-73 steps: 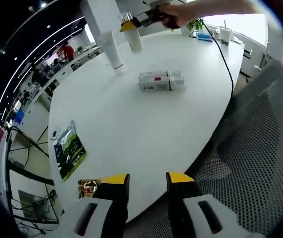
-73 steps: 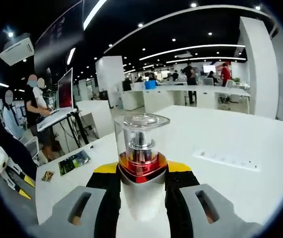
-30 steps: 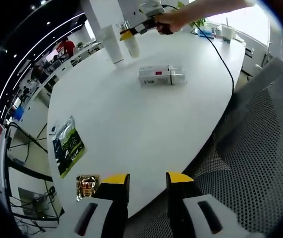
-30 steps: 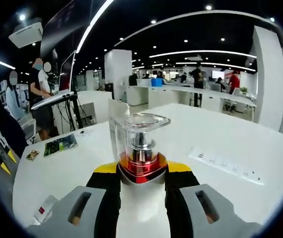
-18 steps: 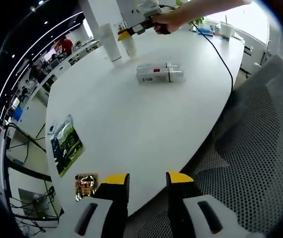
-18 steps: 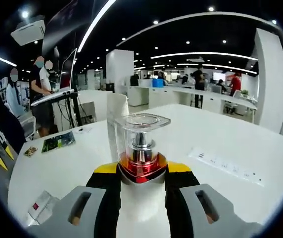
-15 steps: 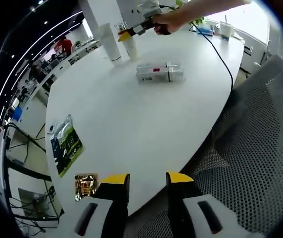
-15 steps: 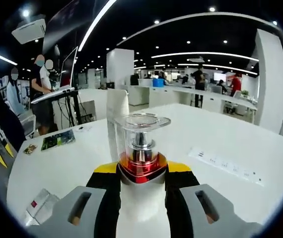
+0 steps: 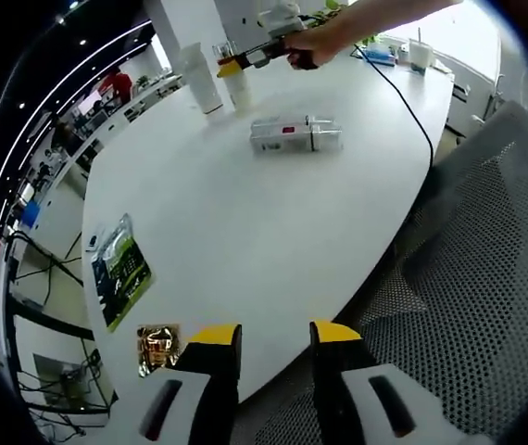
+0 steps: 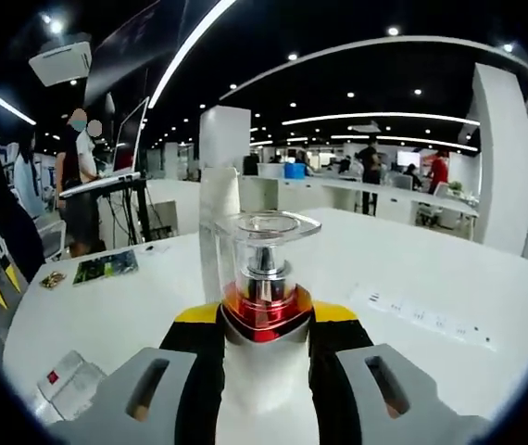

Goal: Arrange the skincare products in the storage area until every visible bottle or jar stands upright without overlapping.

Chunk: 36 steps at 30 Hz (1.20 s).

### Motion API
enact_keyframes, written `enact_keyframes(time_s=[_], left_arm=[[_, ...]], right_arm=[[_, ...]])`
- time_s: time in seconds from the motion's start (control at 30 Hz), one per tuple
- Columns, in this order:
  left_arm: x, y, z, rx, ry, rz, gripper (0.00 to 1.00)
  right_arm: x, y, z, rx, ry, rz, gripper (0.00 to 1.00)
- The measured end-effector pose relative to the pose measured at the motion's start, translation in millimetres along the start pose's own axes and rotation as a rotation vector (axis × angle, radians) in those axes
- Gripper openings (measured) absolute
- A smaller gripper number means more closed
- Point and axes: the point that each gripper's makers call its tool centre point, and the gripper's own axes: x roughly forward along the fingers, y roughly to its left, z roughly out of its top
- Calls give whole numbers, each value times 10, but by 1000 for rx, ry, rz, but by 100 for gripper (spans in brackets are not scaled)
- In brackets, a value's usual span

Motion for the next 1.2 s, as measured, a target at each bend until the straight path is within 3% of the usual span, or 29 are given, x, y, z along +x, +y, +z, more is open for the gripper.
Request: enact_keyframes(time_s=[0.4, 0.57, 0.73, 0.87, 1.2], left_arm=[[-2, -25, 8, -4, -13, -9, 30], [2, -27, 3, -3, -10, -8, 30], [6, -46, -16, -1, -1, -17, 29], [6, -42, -21, -2, 2, -15, 29], [10, -49, -40, 1, 18, -18, 29]], right_arm=[[21, -4, -9, -13, 54, 23, 33], [-1, 7, -178, 78, 110, 36, 45], [-62, 71, -293, 73, 194, 110, 36], [-57, 3, -184, 81, 166, 107, 29], [8, 61, -179, 70, 142, 125, 29]])
